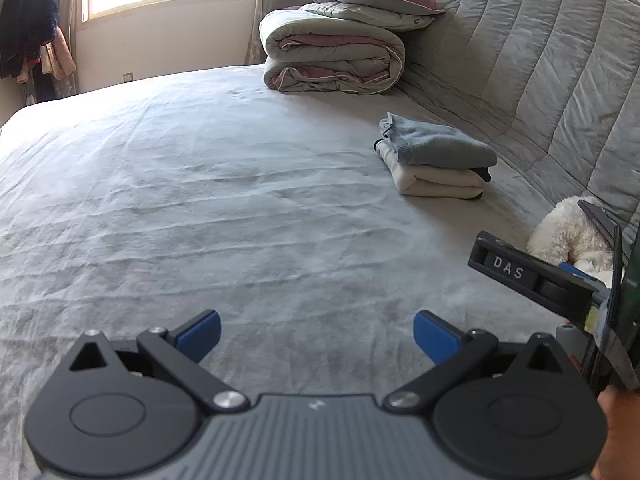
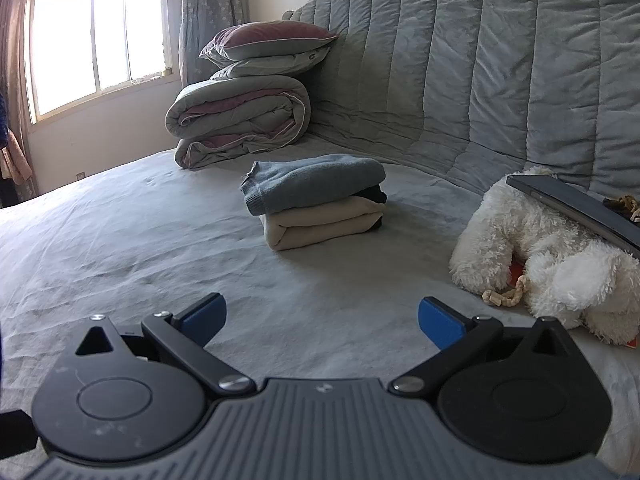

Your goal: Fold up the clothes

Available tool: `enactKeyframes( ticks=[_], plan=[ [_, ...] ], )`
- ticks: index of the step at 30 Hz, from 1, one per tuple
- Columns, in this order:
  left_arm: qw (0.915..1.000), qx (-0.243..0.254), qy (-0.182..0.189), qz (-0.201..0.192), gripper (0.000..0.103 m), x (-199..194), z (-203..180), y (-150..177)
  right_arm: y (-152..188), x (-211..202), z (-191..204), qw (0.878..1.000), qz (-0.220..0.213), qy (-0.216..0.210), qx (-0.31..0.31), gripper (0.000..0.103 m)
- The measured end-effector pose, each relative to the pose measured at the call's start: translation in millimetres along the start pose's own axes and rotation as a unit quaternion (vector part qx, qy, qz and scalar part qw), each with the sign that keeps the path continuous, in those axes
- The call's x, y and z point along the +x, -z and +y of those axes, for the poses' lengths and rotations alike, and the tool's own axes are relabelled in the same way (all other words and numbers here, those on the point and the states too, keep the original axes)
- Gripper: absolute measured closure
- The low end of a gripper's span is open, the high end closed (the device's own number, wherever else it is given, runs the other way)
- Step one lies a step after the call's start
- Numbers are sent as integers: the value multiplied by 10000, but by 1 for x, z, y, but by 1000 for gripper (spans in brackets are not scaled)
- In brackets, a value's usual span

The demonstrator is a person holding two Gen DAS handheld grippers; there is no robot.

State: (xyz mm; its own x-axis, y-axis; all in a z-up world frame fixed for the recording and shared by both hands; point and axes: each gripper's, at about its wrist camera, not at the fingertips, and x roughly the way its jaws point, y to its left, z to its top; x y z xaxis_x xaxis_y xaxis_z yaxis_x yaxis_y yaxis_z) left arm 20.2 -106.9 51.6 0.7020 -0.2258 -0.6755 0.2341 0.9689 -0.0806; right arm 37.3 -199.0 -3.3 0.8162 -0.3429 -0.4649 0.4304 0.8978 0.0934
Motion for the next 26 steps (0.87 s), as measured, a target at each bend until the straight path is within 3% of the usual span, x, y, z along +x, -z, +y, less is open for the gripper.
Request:
enactKeyframes(
  ticks=[16,26],
  plan=[
    [9997,-65,-238,-23,1,2,5,1,1,-2,10,9997,-44,-126,-192,0],
    [9981,-126,-596,39,1,11,21,7,8,-4,38,9971,180,-644,-373,0]
  ],
)
